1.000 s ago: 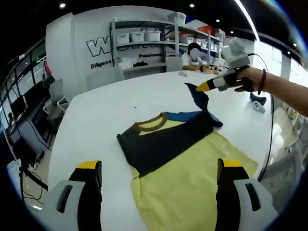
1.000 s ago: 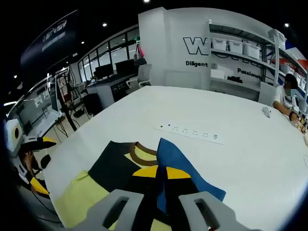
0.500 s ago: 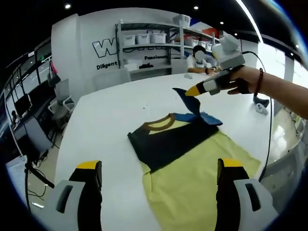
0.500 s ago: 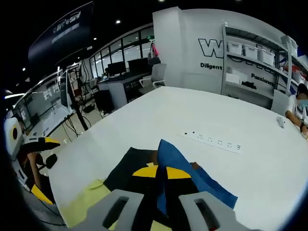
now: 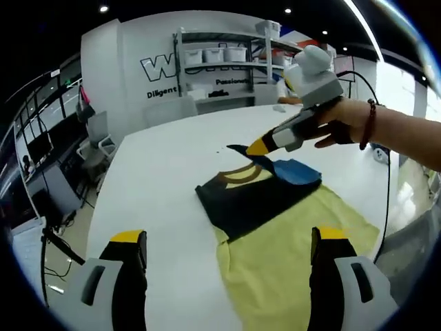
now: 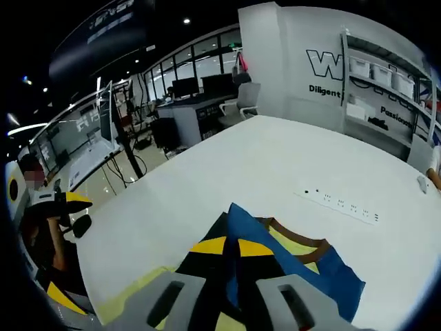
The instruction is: Fold the garment on the visible template until the final outline fits inside the template.
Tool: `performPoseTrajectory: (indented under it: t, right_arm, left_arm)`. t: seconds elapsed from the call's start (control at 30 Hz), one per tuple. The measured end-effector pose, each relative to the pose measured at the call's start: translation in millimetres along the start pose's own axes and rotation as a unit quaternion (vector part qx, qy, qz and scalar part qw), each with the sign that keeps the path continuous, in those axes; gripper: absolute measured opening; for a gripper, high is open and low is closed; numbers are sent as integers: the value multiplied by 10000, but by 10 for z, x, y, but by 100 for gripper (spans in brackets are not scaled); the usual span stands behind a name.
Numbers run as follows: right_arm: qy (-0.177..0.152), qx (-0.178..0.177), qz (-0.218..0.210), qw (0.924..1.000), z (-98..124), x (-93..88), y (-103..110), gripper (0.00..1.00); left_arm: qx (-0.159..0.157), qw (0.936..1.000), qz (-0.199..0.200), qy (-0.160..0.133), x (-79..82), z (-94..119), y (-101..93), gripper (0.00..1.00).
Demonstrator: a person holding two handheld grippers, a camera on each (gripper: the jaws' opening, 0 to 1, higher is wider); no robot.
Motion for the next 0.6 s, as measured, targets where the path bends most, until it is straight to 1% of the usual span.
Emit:
performPoseTrajectory:
  t: [0.13, 0.2, 0.4, 0.57, 0.6]
  right_arm:
    - [84, 57, 55, 9999, -140, -30, 99, 0]
    - [260, 93, 61, 9996, -221, -97, 136, 0]
    - [466, 271, 46, 9985, -416, -284, 232, 0]
    - [503, 356, -51, 9981, -542, -400, 259, 0]
    - [513, 365, -57, 9980, -572, -425, 262, 3]
  left_arm:
    - [15, 10000, 14, 46, -42, -1, 16, 99]
    - [5, 10000, 32, 89, -69, -15, 14, 99]
    - [18, 9999, -38, 149, -96, -22, 33, 99]
    - [21, 9999, 6, 145, -108, -16, 65, 99]
    - [25, 9999, 1, 161, -116, -16, 68, 99]
Point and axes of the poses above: the point that each gripper's makers call its tool centre point, and the gripper's own axes: z roughly backward along the fingers, y roughly to its left, x roughly out of its top, the point moved 7 cm from there along z, roughly backward along the fingers, and after that the axes turned 2 degrees about -y, right-handed, at the moved point
